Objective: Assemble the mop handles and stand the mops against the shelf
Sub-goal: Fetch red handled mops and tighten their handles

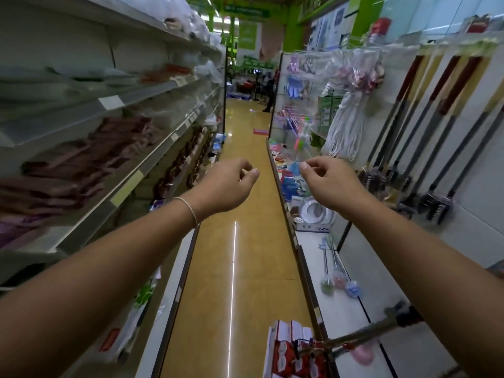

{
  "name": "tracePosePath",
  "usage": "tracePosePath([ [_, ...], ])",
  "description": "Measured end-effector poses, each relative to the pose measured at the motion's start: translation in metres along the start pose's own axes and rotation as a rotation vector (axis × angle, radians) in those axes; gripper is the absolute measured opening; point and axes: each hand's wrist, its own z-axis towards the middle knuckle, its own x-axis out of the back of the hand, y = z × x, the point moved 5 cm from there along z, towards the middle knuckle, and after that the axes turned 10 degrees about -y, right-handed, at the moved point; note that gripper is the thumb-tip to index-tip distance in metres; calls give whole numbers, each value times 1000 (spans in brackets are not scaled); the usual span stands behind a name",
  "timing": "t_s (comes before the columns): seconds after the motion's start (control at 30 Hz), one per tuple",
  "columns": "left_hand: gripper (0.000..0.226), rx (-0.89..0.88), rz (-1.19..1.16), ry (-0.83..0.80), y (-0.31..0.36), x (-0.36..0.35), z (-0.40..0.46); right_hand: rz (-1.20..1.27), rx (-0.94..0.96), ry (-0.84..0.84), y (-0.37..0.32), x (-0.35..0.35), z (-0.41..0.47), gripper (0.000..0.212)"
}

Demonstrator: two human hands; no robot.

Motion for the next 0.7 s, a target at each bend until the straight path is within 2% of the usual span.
tracePosePath([
  [0.23, 41, -5, 44, -42, -34, -24, 120, 48, -57, -9, 67, -8, 121, 32],
  [0.4, 41, -21, 48, -22, -39, -28, 209, 67, -52, 18, 104, 11, 199, 24],
  [0.7, 31, -130, -39, -116, -38, -99, 333, -52, -175, 79, 183, 37, 260, 32],
])
